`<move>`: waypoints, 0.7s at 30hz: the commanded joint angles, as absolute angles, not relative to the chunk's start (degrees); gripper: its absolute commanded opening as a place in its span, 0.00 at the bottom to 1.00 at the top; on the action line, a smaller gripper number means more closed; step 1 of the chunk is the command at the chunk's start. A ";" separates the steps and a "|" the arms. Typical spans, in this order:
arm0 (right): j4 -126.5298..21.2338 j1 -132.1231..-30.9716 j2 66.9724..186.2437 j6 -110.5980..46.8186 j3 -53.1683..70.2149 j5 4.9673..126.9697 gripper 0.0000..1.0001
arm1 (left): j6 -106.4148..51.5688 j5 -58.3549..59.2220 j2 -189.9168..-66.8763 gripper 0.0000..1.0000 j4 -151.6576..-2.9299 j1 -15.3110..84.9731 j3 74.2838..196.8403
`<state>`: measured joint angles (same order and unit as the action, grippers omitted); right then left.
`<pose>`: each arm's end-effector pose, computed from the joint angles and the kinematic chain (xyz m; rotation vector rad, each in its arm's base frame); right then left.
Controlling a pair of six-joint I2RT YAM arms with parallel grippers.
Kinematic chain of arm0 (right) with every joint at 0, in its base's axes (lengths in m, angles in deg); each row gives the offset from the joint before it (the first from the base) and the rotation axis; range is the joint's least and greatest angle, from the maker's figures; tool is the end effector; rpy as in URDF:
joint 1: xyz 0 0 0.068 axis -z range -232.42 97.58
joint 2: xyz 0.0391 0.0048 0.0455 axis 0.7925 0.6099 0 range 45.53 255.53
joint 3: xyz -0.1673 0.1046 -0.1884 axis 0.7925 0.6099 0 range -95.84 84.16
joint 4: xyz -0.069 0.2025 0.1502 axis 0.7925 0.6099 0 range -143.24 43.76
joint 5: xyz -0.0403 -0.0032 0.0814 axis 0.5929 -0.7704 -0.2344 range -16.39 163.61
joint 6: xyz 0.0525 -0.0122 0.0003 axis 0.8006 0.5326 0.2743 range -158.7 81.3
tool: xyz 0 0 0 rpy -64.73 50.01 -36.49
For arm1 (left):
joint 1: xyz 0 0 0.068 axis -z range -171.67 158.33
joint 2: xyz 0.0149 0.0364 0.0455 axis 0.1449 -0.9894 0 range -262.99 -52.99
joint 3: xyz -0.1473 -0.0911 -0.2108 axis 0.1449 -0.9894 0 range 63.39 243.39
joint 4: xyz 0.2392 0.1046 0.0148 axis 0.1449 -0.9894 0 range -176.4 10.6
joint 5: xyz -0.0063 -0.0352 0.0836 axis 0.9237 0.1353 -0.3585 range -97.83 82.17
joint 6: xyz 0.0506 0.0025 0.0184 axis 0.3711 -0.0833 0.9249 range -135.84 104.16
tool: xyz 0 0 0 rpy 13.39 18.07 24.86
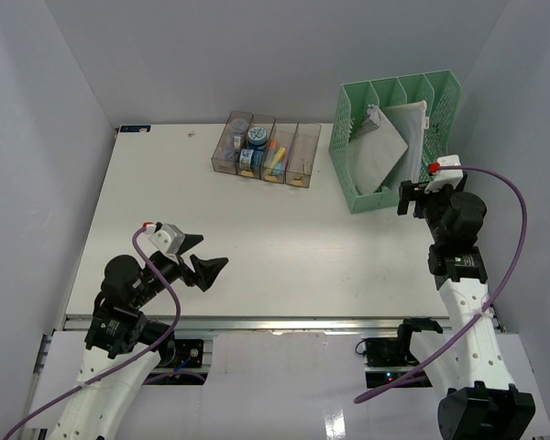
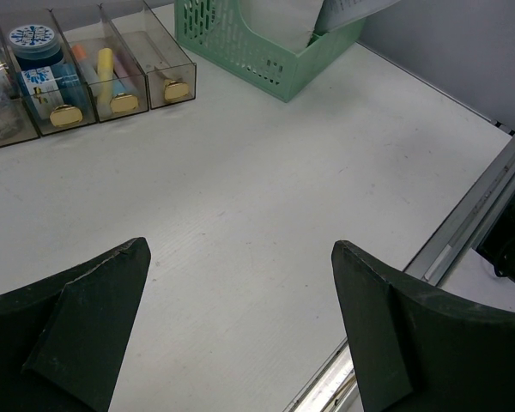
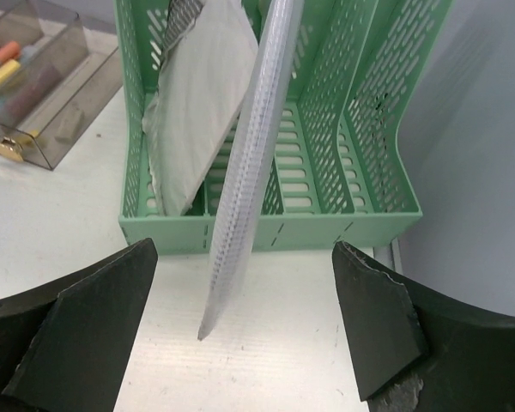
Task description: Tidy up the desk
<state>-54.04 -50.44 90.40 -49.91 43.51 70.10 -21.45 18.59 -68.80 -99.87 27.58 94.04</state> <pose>0.1909 -0.0044 0.3350 -0.1780 1.6223 -0.1268 0.0824 -0.0456 0.2959 0.5514 1.6171 -0.7089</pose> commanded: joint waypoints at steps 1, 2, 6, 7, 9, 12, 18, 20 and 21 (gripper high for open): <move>-54.49 -49.86 88.77 -51.01 46.34 70.71 0.88 | -21.72 19.42 -68.20 0.98 -98.82 27.84 93.72; -54.62 -49.76 88.82 -50.96 47.11 70.72 0.88 | -21.64 19.43 -68.20 0.98 -98.82 27.84 93.72; -56.35 -49.08 90.28 -49.61 48.13 70.79 0.85 | -21.64 19.51 -68.28 0.98 -98.82 27.93 93.80; -56.84 -49.08 90.59 -49.54 48.32 70.67 0.84 | -21.64 19.51 -68.28 0.98 -98.82 27.93 93.80; -58.12 -49.07 91.14 -49.43 49.03 70.80 0.81 | -21.64 19.51 -68.36 0.98 -98.82 27.92 93.72; -60.60 -48.92 91.92 -49.93 51.24 71.23 0.76 | -21.64 19.44 -68.42 0.98 -98.75 27.84 93.73; -66.02 -48.82 93.37 -50.63 54.16 70.68 0.65 | -21.66 19.51 -68.88 0.98 -98.81 27.92 93.73; -67.23 -48.82 93.98 -51.01 54.36 70.47 0.60 | -21.71 19.48 -69.01 0.98 -98.73 27.87 93.80; -68.05 -48.82 94.35 -51.18 54.53 70.34 0.55 | -21.67 19.44 -69.05 0.98 -98.73 27.91 93.80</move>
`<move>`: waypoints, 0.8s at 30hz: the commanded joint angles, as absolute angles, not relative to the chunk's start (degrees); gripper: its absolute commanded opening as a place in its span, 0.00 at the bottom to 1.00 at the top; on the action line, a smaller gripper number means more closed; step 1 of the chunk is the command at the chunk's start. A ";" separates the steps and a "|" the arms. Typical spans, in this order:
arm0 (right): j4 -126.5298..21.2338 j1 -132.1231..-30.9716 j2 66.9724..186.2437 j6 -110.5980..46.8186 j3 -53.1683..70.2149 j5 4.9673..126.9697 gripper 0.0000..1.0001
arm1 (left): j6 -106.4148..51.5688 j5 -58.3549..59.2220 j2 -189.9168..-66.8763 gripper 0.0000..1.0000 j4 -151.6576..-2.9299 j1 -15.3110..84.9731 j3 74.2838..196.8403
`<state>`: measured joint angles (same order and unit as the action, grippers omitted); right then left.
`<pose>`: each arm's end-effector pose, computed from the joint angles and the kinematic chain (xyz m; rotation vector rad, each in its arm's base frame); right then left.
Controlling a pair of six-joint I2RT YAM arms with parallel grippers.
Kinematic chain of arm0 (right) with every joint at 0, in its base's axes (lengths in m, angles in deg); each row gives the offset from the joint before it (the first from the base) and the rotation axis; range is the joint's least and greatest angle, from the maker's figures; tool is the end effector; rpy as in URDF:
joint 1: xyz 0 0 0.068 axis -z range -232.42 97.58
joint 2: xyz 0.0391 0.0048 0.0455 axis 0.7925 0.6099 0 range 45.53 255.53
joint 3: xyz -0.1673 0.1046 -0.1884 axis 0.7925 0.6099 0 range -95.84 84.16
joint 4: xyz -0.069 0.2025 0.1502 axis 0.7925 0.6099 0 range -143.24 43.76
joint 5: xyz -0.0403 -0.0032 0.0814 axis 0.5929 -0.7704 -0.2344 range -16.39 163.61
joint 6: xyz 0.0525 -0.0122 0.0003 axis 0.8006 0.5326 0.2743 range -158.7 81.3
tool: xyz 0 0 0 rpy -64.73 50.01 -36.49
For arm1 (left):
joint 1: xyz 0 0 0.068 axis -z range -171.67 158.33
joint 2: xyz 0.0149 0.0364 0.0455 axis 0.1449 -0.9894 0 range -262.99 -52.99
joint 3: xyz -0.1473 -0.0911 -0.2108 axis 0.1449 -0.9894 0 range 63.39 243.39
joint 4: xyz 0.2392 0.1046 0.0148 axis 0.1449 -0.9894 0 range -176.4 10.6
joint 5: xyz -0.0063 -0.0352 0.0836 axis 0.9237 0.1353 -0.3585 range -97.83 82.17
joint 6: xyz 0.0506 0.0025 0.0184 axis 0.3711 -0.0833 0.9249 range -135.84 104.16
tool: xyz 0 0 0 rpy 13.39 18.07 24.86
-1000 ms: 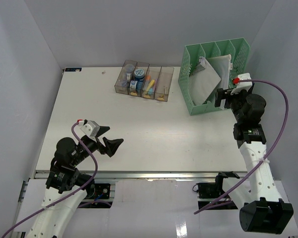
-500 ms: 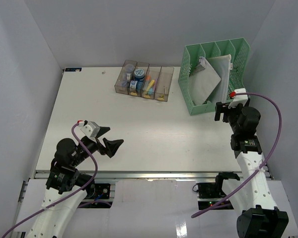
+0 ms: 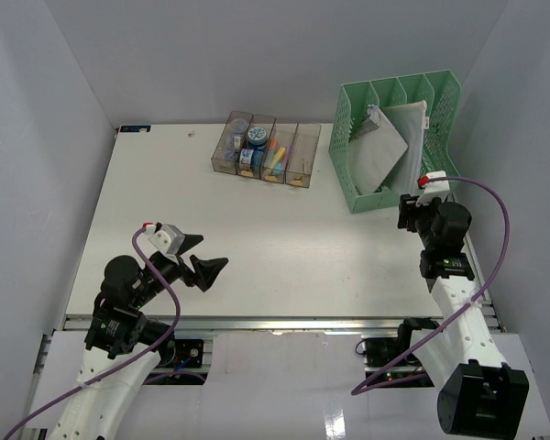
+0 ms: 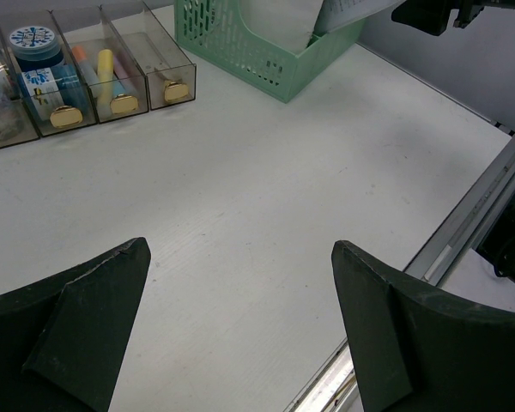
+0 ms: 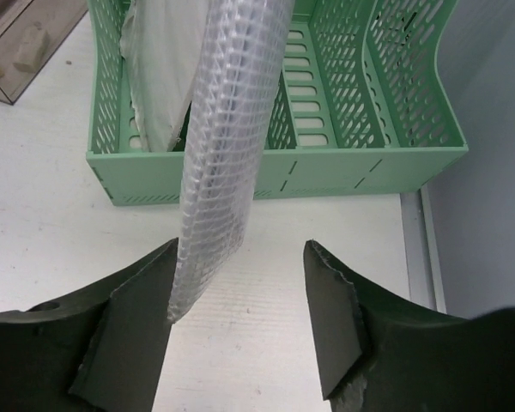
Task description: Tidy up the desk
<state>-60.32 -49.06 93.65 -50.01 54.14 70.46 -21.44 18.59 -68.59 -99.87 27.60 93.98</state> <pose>0.2025 -0.0099 0.2700 -0.1620 1.7576 -0.1375 0.0819 -0.0454 0.2958 0.5518 1.6143 -0.7088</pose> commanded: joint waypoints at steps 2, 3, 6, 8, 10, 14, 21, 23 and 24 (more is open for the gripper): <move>-69.48 -48.82 94.97 -51.61 54.96 69.93 0.47 | -21.64 19.42 -69.21 0.98 -98.73 27.86 93.87; -70.03 -48.82 95.41 -51.76 55.11 69.70 0.44 | -21.60 19.42 -69.25 0.98 -98.73 27.84 93.89; -72.30 -48.82 96.22 -52.39 55.41 69.06 0.36 | -21.64 19.50 -69.33 0.98 -98.73 27.93 93.80; -73.02 -48.82 96.67 -52.70 55.42 68.70 0.33 | -21.59 19.68 -69.57 0.98 -98.76 27.84 93.89; -73.82 -48.82 96.85 -53.00 55.36 68.49 0.29 | -21.47 20.05 -69.63 0.98 -98.65 27.87 93.81; -74.58 -48.82 97.10 -53.42 54.49 68.50 0.23 | -21.47 20.77 -69.27 0.98 -98.12 27.88 93.33; -76.76 -48.82 99.65 -53.99 50.28 69.18 0.18 | -21.29 21.29 -69.25 0.98 -97.94 27.93 93.19; -77.46 -48.82 100.39 -54.32 49.16 69.45 0.17 | -21.29 21.35 -69.18 0.98 -97.94 27.86 93.19; -77.63 -48.82 100.59 -54.48 48.27 69.74 0.16 | -21.29 21.35 -69.03 0.98 -98.01 27.91 93.19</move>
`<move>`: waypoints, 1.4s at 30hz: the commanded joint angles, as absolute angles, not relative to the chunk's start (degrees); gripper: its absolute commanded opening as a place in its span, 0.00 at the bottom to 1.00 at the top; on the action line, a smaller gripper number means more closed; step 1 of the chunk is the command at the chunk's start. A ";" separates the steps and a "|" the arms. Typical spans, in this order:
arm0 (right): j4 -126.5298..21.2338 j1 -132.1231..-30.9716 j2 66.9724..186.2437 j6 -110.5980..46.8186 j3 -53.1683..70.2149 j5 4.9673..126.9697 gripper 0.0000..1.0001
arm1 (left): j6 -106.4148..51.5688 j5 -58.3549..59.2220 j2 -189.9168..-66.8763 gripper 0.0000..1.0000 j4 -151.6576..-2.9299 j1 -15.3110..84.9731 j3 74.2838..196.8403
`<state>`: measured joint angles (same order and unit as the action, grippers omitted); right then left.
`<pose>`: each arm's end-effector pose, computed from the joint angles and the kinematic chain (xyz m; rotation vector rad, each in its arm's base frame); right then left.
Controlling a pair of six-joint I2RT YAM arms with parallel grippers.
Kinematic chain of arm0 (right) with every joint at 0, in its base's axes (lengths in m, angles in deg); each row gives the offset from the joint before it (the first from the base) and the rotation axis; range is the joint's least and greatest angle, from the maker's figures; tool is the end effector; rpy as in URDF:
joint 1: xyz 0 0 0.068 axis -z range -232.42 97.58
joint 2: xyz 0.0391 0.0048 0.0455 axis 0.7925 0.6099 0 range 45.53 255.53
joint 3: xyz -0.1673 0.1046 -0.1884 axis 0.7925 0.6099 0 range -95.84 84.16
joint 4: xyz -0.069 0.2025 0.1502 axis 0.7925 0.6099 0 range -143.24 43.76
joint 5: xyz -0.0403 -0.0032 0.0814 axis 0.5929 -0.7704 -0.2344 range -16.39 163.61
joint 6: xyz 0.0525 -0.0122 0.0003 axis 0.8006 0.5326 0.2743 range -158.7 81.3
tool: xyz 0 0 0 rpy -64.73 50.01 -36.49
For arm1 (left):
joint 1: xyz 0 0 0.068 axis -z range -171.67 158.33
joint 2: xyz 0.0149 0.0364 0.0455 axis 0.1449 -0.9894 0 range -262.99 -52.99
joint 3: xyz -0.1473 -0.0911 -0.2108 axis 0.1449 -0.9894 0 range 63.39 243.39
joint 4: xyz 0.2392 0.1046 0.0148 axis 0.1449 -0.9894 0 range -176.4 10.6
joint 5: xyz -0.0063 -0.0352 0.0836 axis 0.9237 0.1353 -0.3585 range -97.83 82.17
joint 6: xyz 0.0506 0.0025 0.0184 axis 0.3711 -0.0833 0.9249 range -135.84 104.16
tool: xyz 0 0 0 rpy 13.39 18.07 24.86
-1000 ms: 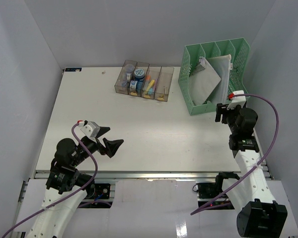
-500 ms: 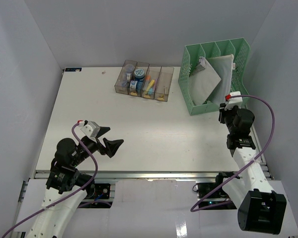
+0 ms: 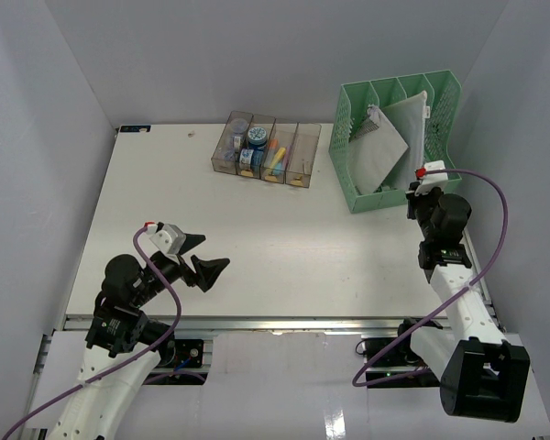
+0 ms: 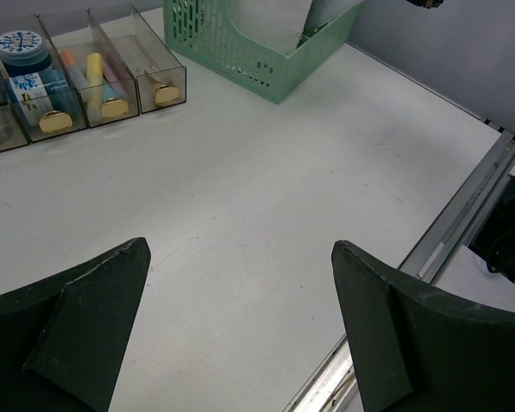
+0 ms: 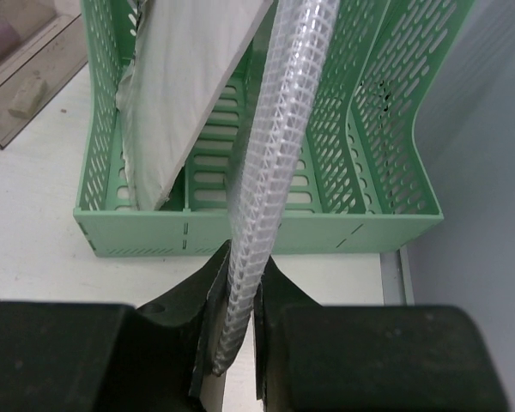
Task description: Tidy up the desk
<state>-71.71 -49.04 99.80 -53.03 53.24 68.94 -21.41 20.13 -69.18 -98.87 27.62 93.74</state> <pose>0.2234 -0.0102 0.2765 -0.2197 1.6439 -0.1675 0.0835 -0.0469 0.2956 0.5731 1.6059 -0.7303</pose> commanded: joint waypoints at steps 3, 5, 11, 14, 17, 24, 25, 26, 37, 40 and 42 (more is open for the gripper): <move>-78.08 -48.82 101.27 -54.70 46.60 69.77 0.15 | -21.29 21.44 -68.90 0.98 -98.03 27.90 93.16; -78.17 -48.82 101.59 -54.48 45.62 69.80 0.15 | -21.29 21.49 -69.01 0.98 -98.03 27.88 93.13; -78.29 -48.87 101.97 -54.12 43.16 70.26 0.13 | -21.20 21.67 -69.22 0.98 -97.94 27.87 93.13; -78.38 -48.82 102.55 -54.00 41.82 70.61 0.13 | -21.12 21.87 -69.42 0.98 -97.94 27.93 93.10; -78.77 -48.82 102.85 -53.44 40.69 70.83 0.13 | -21.08 22.18 -69.32 0.98 -97.87 27.88 93.12; -79.78 -48.82 104.65 -52.20 38.53 71.06 0.12 | -21.03 22.49 -69.11 0.98 -97.59 27.93 92.84; -80.09 -48.82 105.05 -51.97 38.37 71.05 0.12 | -21.03 22.49 -69.16 0.98 -97.59 27.93 92.84; -80.59 -48.82 105.36 -51.84 38.43 70.93 0.12 | -21.03 22.49 -69.16 0.98 -97.59 27.86 92.84; -86.60 -48.82 108.72 -51.86 40.79 70.37 0.60 | -21.03 22.49 -69.34 0.98 -97.59 27.92 92.84; -86.62 -48.86 108.25 -52.40 41.18 69.56 0.80 | -21.03 22.80 -69.34 0.98 -97.64 27.93 92.88; -85.26 -48.82 107.75 -52.59 40.68 70.98 0.88 | -21.03 22.76 -69.34 0.98 -97.65 27.84 92.89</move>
<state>-81.55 -49.06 108.79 -52.14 41.66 69.88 -21.25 21.62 -69.18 -98.23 27.64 93.00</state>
